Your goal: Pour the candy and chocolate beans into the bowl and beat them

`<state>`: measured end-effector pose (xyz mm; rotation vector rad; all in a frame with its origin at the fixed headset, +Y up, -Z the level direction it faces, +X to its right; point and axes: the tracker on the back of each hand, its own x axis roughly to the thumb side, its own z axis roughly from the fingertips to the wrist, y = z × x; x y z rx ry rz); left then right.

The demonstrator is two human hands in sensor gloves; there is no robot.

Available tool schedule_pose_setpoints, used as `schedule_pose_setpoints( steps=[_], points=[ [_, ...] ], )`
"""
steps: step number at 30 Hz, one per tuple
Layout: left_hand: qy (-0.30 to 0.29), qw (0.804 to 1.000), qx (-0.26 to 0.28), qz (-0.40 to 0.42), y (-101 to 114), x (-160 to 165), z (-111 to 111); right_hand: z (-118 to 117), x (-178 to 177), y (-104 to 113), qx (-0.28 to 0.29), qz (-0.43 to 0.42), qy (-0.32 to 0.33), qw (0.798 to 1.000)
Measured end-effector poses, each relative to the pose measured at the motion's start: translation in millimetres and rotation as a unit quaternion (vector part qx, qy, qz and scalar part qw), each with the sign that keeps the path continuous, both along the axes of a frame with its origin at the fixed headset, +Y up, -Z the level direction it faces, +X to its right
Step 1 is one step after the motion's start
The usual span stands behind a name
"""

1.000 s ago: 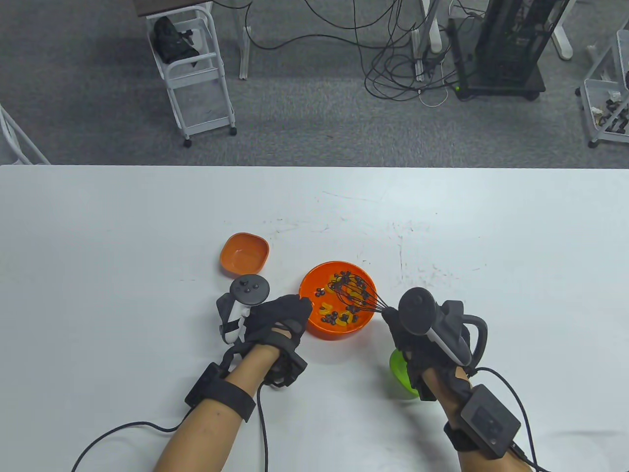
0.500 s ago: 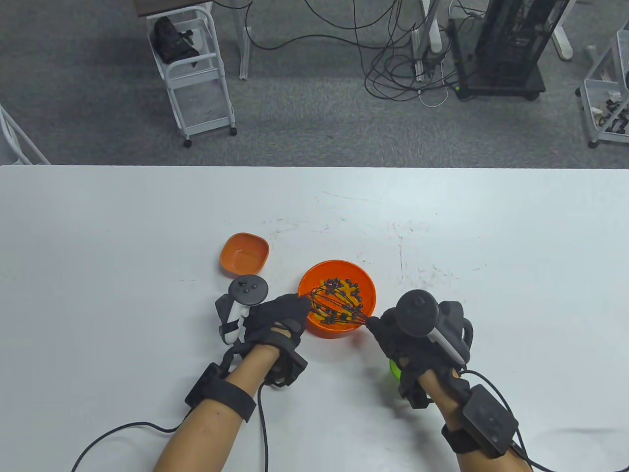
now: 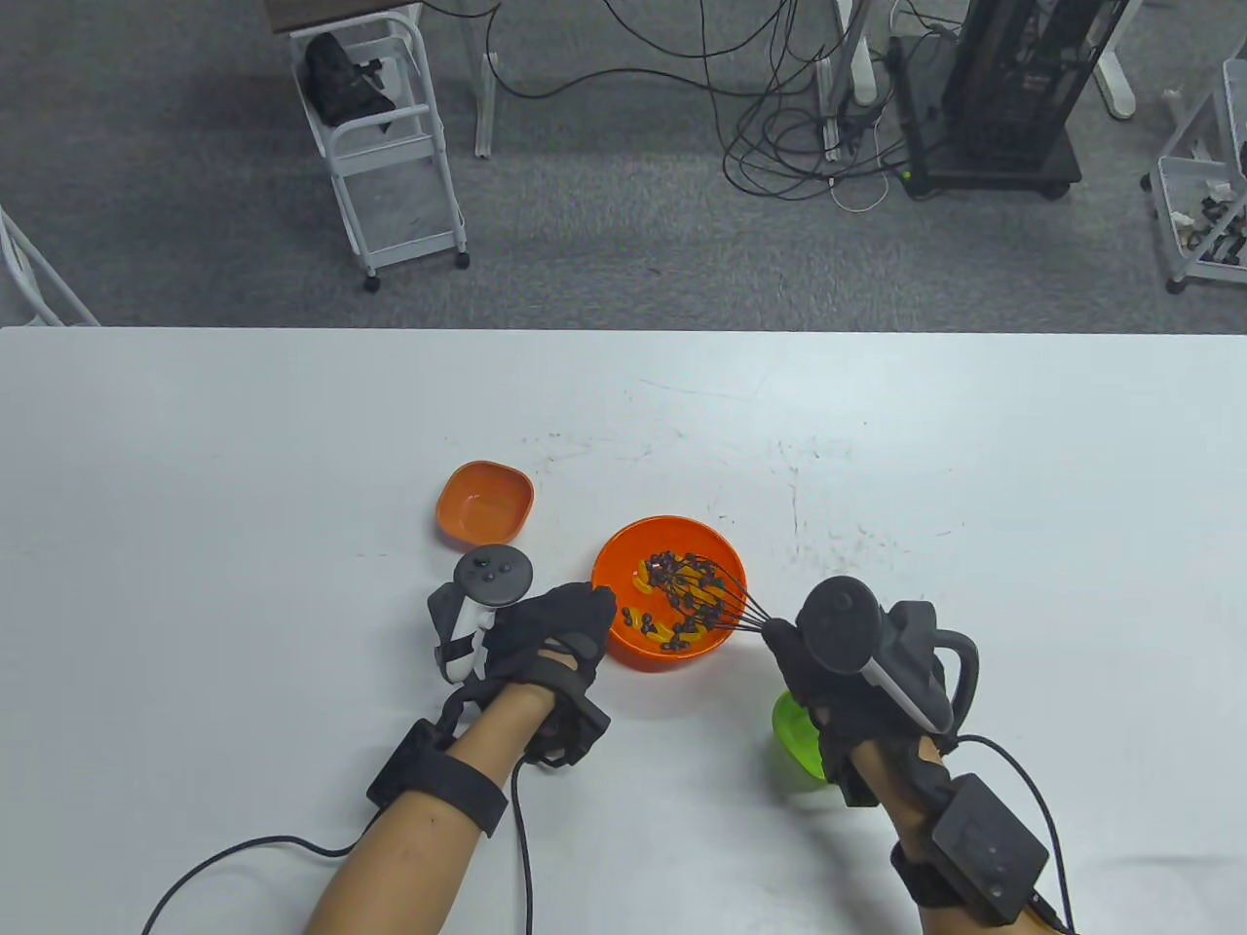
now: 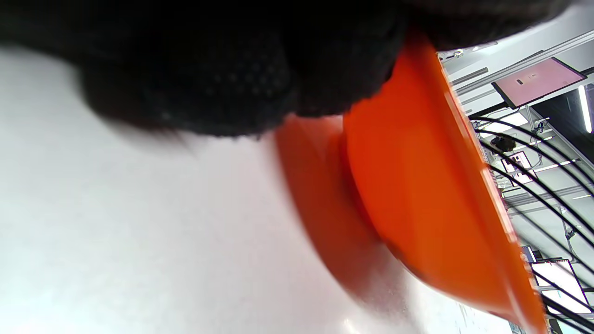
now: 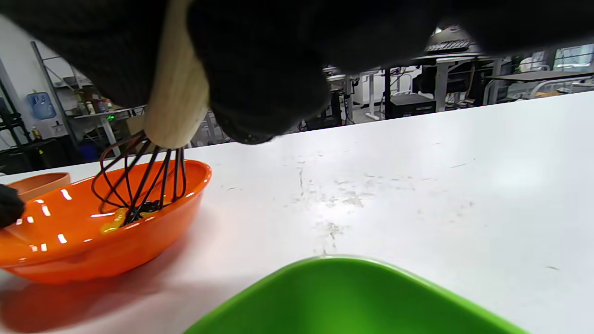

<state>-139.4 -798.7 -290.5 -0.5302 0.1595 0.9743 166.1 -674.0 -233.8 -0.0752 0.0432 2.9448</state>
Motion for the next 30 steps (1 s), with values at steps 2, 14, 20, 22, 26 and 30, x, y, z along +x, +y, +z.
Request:
schedule_pose_setpoints(
  steps=[2, 14, 20, 22, 26, 30],
  points=[
    [-0.001, 1.0, 0.001, 0.0, 0, 0, 0, -4, 1, -6, 0.001, -0.008, -0.008, 1.0],
    [-0.002, 1.0, -0.001, 0.003, 0, 0, 0, -14, -11, -26, -0.064, -0.099, 0.048, 0.992],
    [0.002, 1.0, -0.002, 0.003, 0, 0, 0, -3, -7, -3, -0.059, -0.051, 0.083, 0.993],
    [-0.001, 1.0, 0.0, 0.0, 0, 0, 0, 0, -6, 6, -0.039, -0.018, 0.077, 0.996],
    [-0.004, 1.0, 0.001, -0.001, 0, 1, 0, 2, -3, 9, -0.016, 0.005, 0.042, 0.999],
    [-0.004, 1.0, 0.001, -0.001, 0, 1, 0, -1, -1, 5, -0.016, 0.003, 0.009, 1.0]
  ],
)
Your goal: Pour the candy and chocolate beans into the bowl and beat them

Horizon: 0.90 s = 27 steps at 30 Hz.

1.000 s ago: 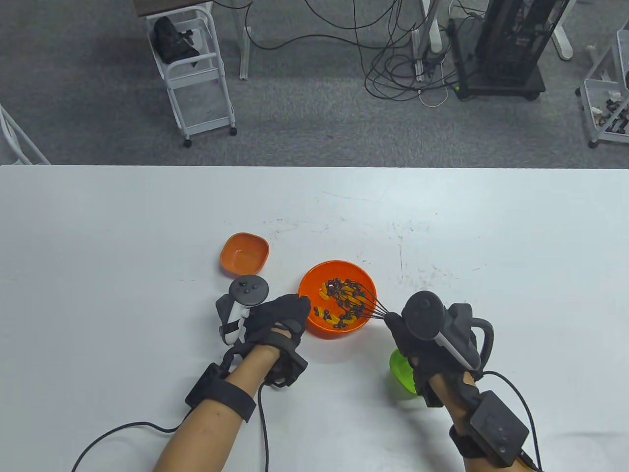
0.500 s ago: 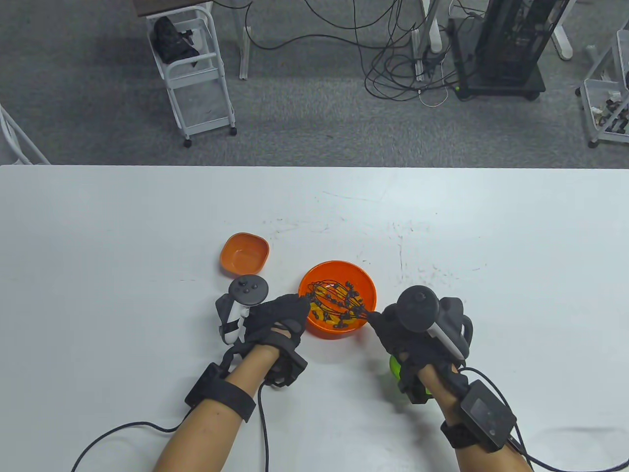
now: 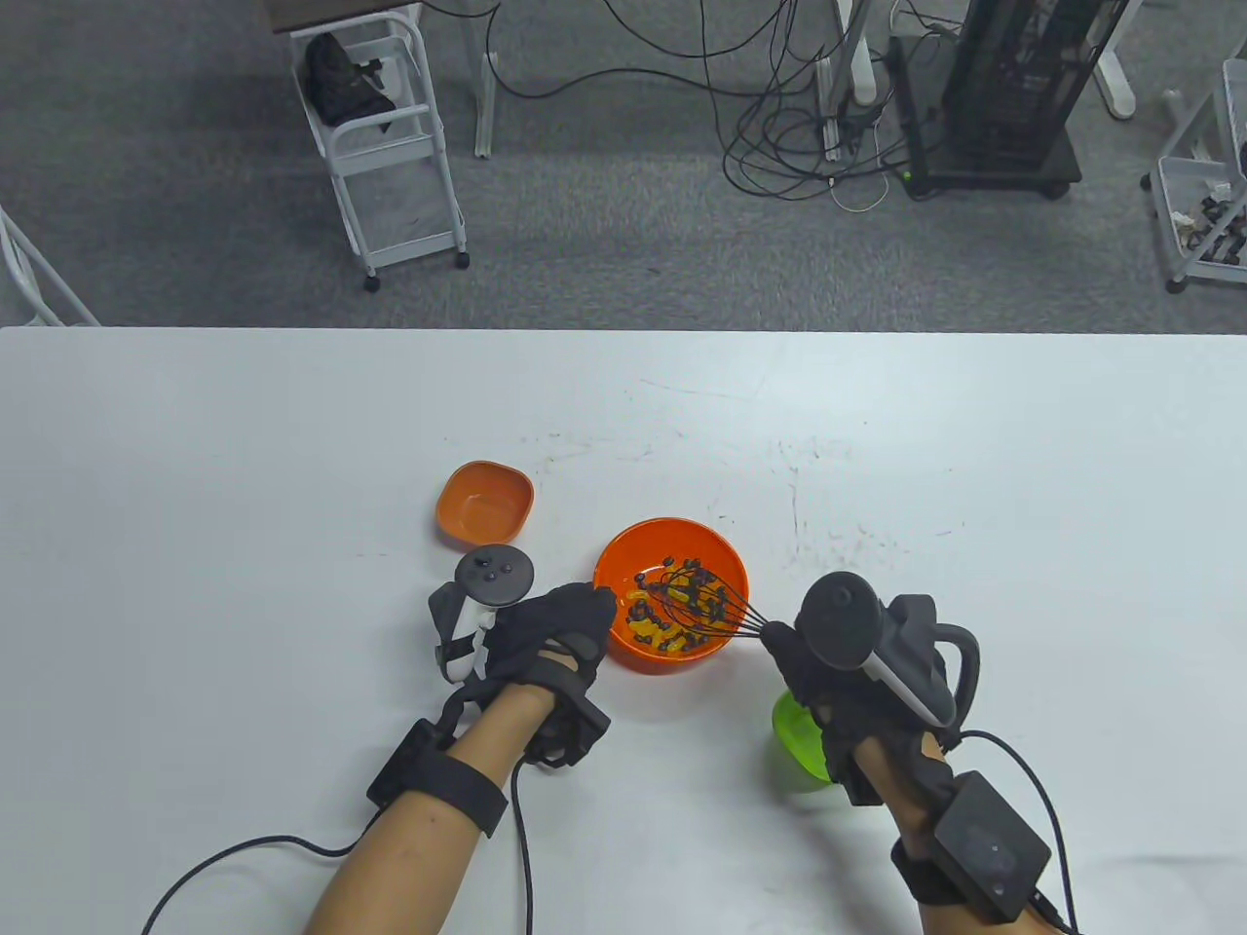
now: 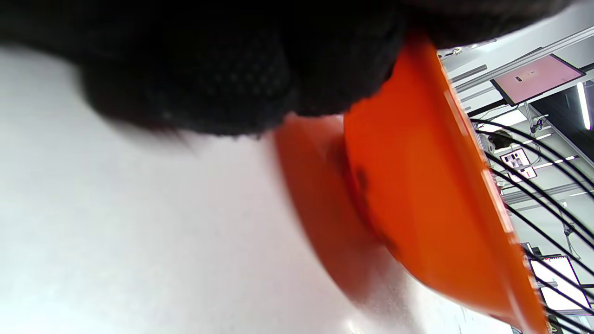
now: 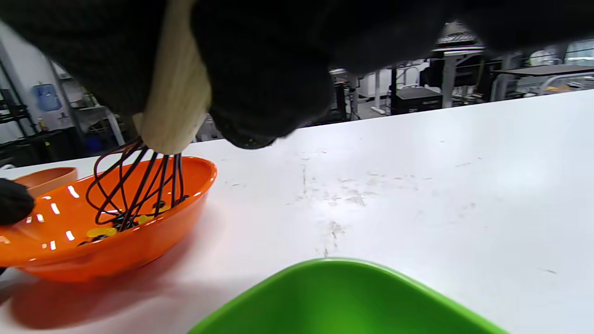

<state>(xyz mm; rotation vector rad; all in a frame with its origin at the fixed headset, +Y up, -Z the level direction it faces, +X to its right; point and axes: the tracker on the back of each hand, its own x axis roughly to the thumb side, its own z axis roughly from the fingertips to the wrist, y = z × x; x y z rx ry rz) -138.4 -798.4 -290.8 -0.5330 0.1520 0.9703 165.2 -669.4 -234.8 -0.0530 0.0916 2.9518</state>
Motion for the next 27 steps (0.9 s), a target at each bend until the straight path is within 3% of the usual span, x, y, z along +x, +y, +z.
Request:
schedule_pose_setpoints(
  steps=[11, 16, 21, 27],
  points=[
    [0.0, 1.0, 0.002, -0.003, 0, 0, 0, -14, -5, -38, -0.026, -0.093, -0.016, 0.995],
    [0.004, 1.0, 0.0, -0.002, 0, 0, 0, -10, -12, -34, -0.041, -0.101, 0.021, 0.994],
    [0.007, 1.0, -0.002, 0.001, 0, 0, 1, -2, -13, -16, -0.05, -0.067, 0.057, 0.995],
    [0.004, 1.0, 0.0, -0.002, 0, 1, 1, 4, -4, 1, -0.006, -0.003, 0.032, 0.999]
  ],
)
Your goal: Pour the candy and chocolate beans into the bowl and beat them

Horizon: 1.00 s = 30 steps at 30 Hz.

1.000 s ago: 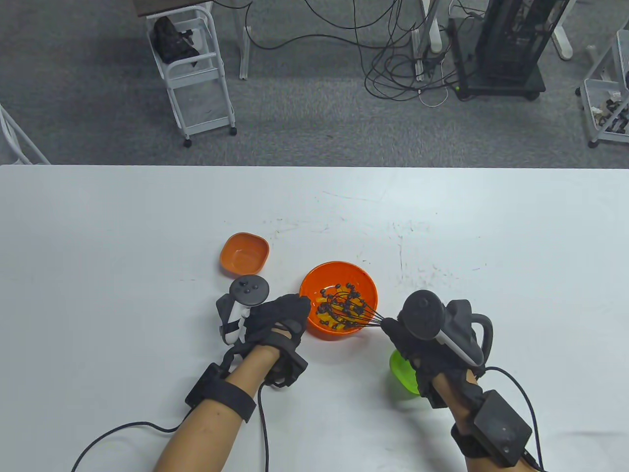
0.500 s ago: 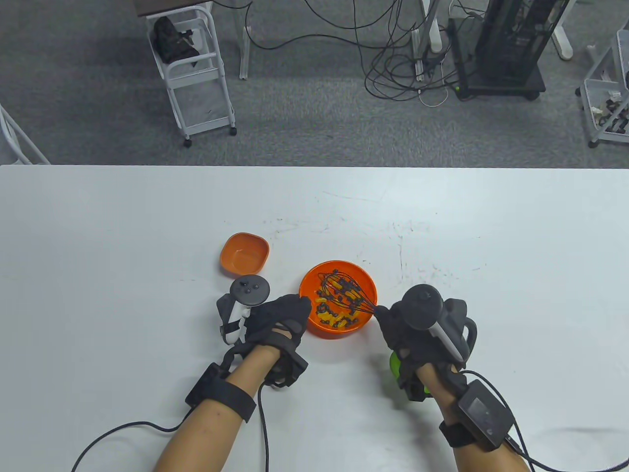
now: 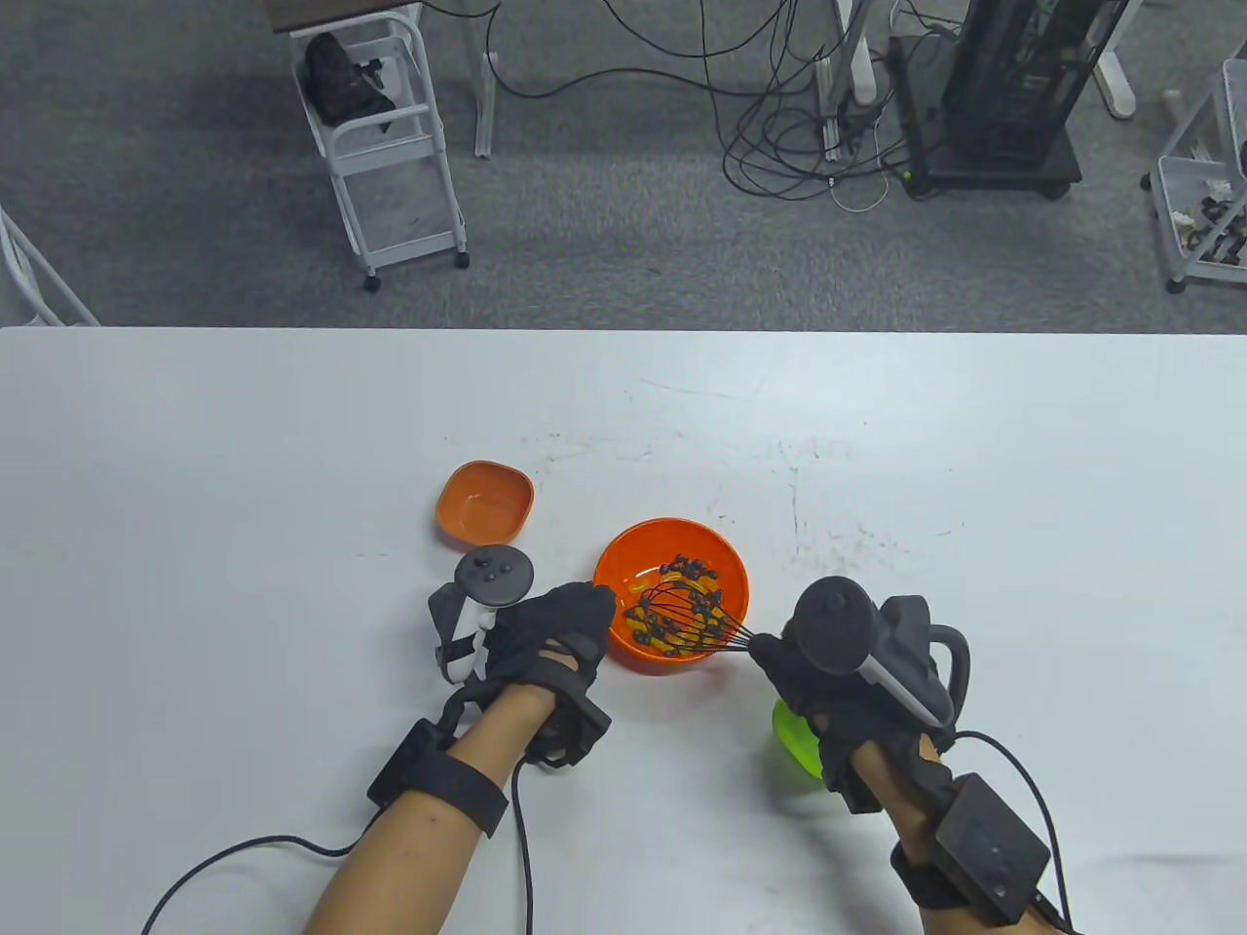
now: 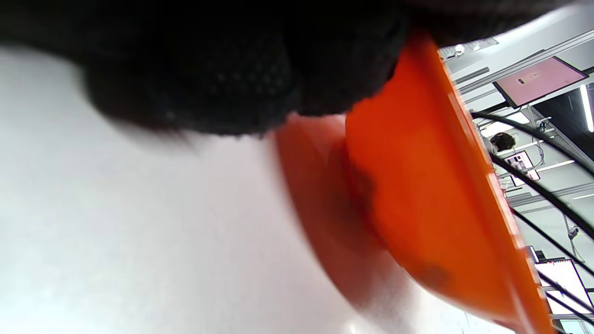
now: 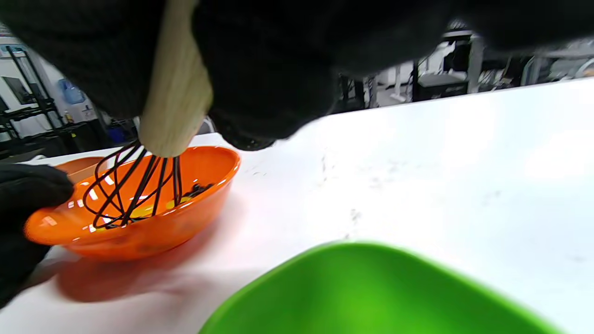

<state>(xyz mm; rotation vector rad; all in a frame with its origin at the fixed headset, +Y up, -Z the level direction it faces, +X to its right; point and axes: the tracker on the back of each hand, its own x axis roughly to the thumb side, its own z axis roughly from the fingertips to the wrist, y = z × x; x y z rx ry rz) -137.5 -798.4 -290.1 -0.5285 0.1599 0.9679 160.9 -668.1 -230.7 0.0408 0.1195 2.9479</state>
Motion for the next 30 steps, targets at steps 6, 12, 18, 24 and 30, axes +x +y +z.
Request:
schedule_pose_setpoints(
  steps=[6, 12, 18, 24, 30],
  points=[
    [-0.004, 1.0, 0.003, -0.002, 0, 0, 0, -3, 1, -1, 0.036, 0.039, -0.028, 0.998],
    [-0.004, 1.0, 0.005, -0.007, 0, 1, 0, -18, 8, -27, -0.003, -0.064, -0.058, 0.996],
    [-0.002, 1.0, 0.003, -0.007, 0, 1, 0, -18, 2, -33, -0.044, -0.113, -0.035, 0.992],
    [0.004, 1.0, 0.001, -0.003, 0, 1, 1, -12, -1, -22, -0.07, -0.099, 0.005, 0.993],
    [-0.006, 1.0, -0.008, 0.02, -2, -1, -1, -6, 11, 0, -0.013, -0.026, -0.014, 0.999]
  ],
)
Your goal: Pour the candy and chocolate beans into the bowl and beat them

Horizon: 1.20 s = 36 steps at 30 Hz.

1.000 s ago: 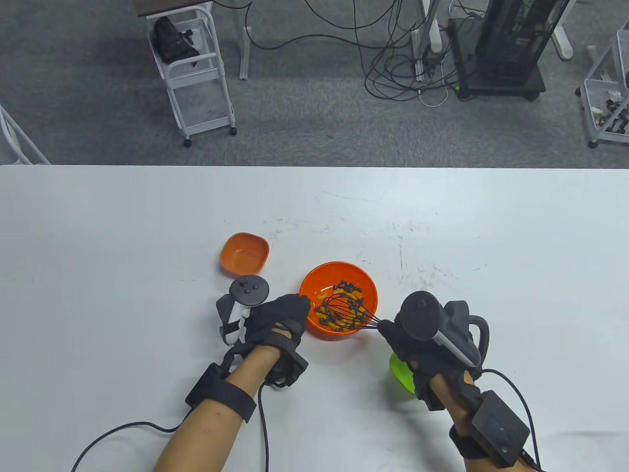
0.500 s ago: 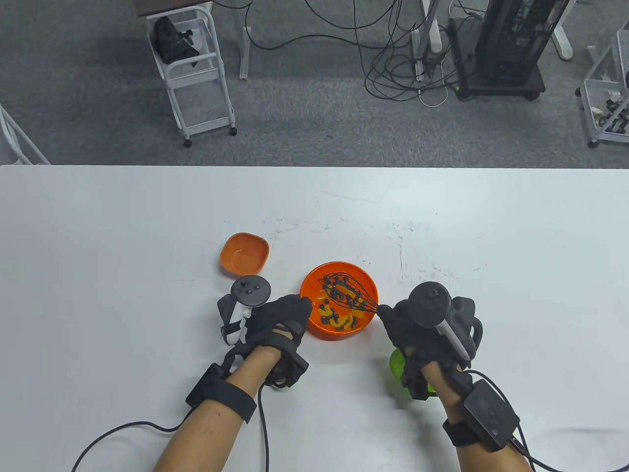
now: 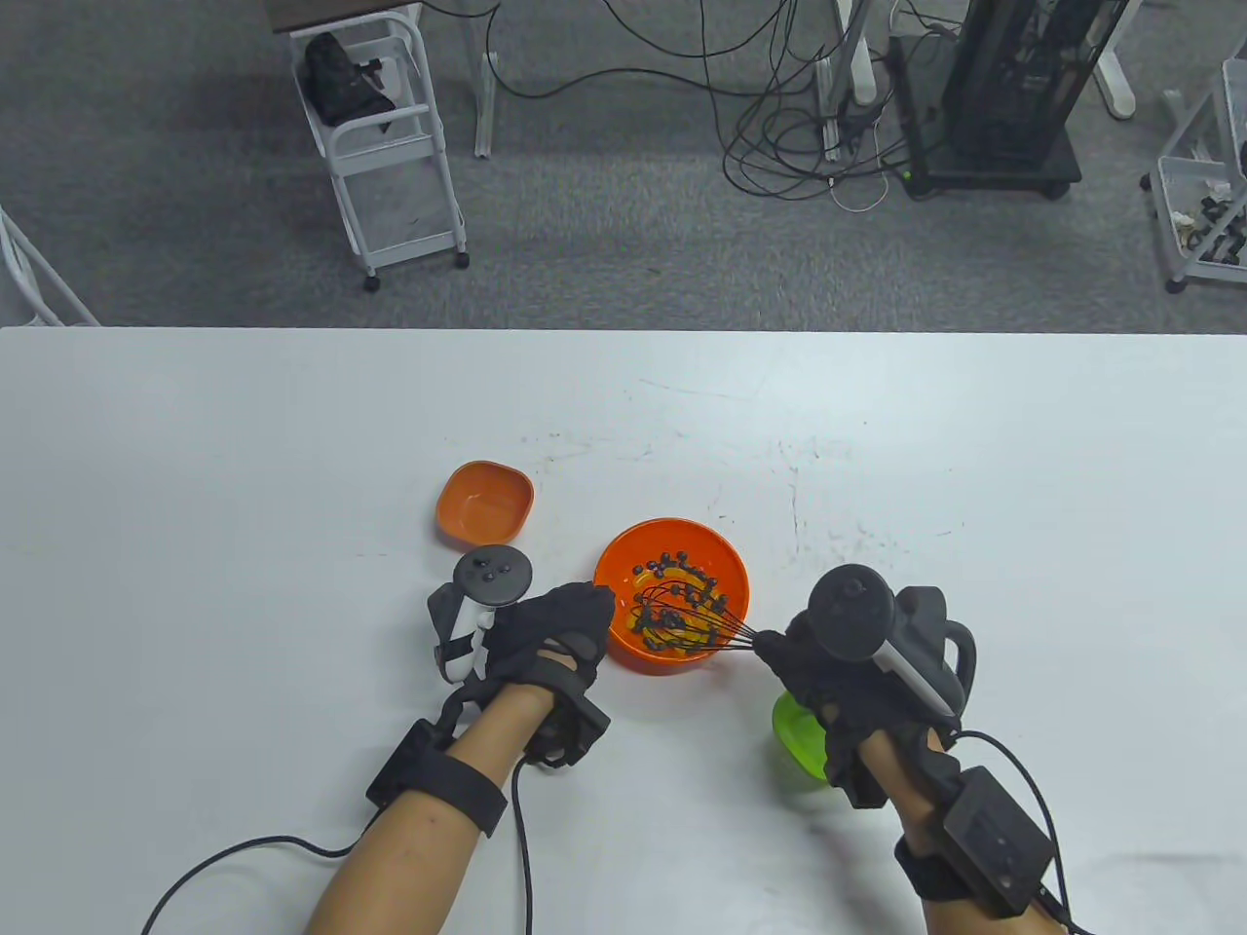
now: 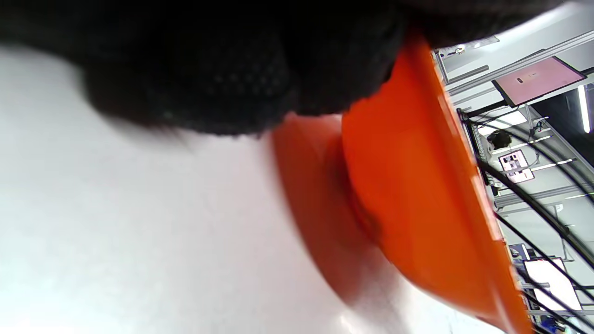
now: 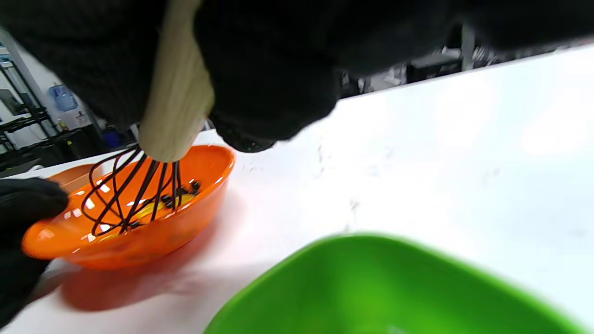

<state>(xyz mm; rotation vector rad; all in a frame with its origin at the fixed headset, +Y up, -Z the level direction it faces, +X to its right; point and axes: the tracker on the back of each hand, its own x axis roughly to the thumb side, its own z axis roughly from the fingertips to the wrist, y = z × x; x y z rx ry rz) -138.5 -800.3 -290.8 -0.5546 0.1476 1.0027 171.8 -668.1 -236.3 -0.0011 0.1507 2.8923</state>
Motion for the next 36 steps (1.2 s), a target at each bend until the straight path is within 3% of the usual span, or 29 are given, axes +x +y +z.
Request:
schedule_pose_setpoints(
  steps=[5, 14, 24, 31, 36],
  points=[
    [0.001, 1.0, 0.004, -0.01, 0, 0, 0, -3, 0, -5, 0.026, 0.009, -0.031, 0.999],
    [0.002, 1.0, 0.003, -0.011, 0, 0, -1, -15, -6, -35, -0.012, -0.075, -0.036, 0.997],
    [0.009, 1.0, 0.004, -0.014, 0, 0, -1, -6, -7, -11, -0.047, -0.048, 0.033, 0.997],
    [0.001, 1.0, 0.008, -0.013, 0, 1, -1, -3, -2, 3, 0.002, 0.011, -0.001, 1.0],
    [-0.004, 1.0, 0.011, -0.018, 0, 4, 0, -4, -2, 0, 0.027, 0.029, -0.032, 0.999]
  ],
)
